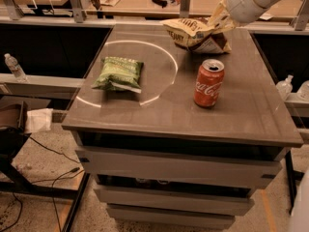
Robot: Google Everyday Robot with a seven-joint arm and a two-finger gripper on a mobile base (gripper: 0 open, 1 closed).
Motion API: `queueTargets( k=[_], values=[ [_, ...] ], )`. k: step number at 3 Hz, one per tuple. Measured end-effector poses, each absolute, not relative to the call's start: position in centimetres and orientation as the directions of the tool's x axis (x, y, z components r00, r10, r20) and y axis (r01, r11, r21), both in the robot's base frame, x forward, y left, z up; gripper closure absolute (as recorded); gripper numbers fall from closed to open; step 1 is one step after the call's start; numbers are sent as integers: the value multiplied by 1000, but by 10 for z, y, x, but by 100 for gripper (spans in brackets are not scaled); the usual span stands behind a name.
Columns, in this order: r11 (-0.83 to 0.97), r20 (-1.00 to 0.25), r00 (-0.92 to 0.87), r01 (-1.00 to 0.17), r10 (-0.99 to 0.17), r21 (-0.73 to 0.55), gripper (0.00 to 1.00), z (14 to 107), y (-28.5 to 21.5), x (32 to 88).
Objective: Move brown chip bag near coke can
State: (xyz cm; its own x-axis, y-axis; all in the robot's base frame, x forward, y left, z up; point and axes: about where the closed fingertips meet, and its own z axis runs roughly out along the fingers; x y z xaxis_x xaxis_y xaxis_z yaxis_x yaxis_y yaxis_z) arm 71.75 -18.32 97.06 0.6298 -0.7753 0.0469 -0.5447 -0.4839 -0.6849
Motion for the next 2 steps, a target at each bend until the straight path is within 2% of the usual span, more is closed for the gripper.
queueTargets(
  k=[2],
  values=[
    [-465,65,564,-605,-823,-647,100,993,-208,682]
  ],
)
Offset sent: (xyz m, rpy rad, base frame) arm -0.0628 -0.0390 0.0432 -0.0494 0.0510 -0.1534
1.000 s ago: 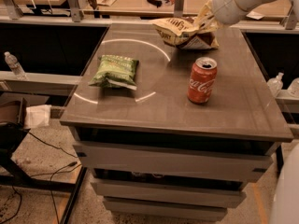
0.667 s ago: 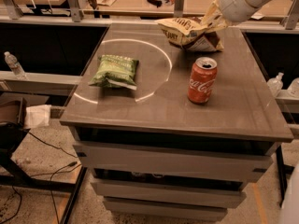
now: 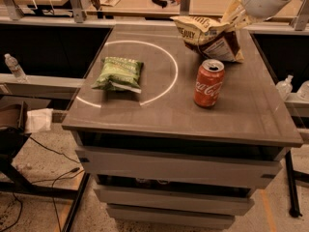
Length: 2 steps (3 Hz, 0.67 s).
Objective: Move brown chip bag near coke can
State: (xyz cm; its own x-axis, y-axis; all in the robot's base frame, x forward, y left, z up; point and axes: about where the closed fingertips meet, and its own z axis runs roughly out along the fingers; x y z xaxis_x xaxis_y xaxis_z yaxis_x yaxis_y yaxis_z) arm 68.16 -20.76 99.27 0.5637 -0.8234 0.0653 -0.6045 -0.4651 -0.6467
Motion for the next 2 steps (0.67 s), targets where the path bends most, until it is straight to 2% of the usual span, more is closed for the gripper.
queueTargets(
  k=[2],
  values=[
    [-410,-15,532,-669,-847,-620,100,1015,-214,648]
  ],
)
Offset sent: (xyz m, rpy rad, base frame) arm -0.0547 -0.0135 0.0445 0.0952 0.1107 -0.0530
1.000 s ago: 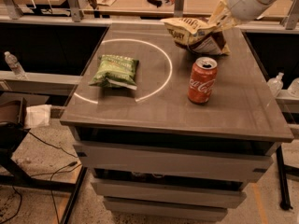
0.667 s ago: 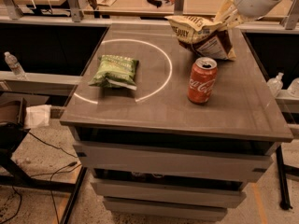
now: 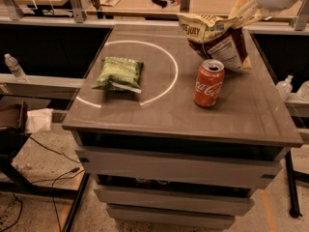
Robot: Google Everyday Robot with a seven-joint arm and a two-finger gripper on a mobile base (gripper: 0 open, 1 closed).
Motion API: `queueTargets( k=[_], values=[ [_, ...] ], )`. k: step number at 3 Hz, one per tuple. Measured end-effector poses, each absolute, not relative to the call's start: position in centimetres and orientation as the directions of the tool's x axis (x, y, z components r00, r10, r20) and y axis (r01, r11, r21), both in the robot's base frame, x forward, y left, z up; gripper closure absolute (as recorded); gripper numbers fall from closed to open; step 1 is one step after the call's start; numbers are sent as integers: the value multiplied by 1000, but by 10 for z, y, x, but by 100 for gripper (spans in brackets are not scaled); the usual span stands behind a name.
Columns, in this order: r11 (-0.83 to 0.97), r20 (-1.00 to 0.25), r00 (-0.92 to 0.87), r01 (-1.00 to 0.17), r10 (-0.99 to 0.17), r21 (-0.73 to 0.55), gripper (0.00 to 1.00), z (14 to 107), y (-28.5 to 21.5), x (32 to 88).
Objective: Move brown chip bag near coke can
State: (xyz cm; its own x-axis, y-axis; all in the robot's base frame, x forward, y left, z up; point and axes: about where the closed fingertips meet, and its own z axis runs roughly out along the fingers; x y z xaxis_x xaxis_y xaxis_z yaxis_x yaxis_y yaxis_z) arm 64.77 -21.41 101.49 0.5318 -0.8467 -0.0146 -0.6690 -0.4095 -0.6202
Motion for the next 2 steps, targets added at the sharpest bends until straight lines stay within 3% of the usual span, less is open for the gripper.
queueTargets(
  k=[1,2],
  values=[
    [-389,-112,557,-696,-823,-604,100,1019,-211,634],
    [-356,-241,569,-736,-786,-576,83,1021,-194,629]
  ],
)
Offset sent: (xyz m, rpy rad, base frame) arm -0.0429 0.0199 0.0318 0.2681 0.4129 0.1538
